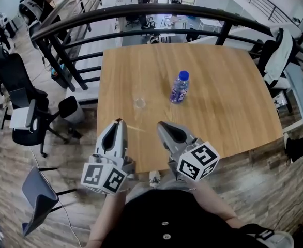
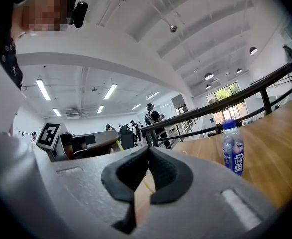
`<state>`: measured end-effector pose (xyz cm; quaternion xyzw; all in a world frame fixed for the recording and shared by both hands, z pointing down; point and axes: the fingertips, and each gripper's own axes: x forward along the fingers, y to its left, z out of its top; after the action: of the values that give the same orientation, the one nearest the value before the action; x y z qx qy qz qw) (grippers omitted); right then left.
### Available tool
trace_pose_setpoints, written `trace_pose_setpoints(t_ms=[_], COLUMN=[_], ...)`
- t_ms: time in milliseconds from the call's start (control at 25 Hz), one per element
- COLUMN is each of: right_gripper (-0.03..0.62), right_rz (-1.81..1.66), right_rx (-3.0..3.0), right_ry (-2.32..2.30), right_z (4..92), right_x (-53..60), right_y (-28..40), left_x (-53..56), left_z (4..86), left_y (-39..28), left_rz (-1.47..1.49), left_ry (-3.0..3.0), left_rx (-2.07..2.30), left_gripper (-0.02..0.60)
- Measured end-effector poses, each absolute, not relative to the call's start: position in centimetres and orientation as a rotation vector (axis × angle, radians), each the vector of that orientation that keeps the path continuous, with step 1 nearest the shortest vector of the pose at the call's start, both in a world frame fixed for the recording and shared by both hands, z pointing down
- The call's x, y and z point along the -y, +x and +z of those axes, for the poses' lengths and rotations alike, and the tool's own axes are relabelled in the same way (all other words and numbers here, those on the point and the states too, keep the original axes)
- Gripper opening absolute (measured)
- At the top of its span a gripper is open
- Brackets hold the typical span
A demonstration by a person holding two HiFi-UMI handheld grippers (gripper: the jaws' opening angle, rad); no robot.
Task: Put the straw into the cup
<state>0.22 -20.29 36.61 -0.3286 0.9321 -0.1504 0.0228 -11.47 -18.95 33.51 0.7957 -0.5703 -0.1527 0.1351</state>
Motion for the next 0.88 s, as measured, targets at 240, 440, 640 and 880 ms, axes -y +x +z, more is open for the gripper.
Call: trace_pose_setpoints(t_ms=[240,440,640,880], right_gripper=[-0.002,-0.002,-0.002,-0.002], right_rz=[-0.517,-0.553,-0.577,-0.593], right_rx=[-2.901,-2.898,-2.878,-2.855], right_ry=[-0.975,-0.963,-0.993,-1.043], right_z=[37.8,38.4,38.8,38.6], right_x=[22.8,23.9,25.3,26.8], right_y=[0.5,0.6,0.8,0.3], left_x=[21.4,22.8,24.2,26.1], left_z=[34.2,34.6,35.0,35.0], left_y=[-10.6,-10.4,-10.6,-11.5], left_rz=[-0.442,-0.424,-0.409,-0.389], left_ry=[2.270,2.260,2.264,2.269], left_rx=[1.663,1.660,1.643,1.607], left_gripper=[0.028,0.028,0.028,0.028])
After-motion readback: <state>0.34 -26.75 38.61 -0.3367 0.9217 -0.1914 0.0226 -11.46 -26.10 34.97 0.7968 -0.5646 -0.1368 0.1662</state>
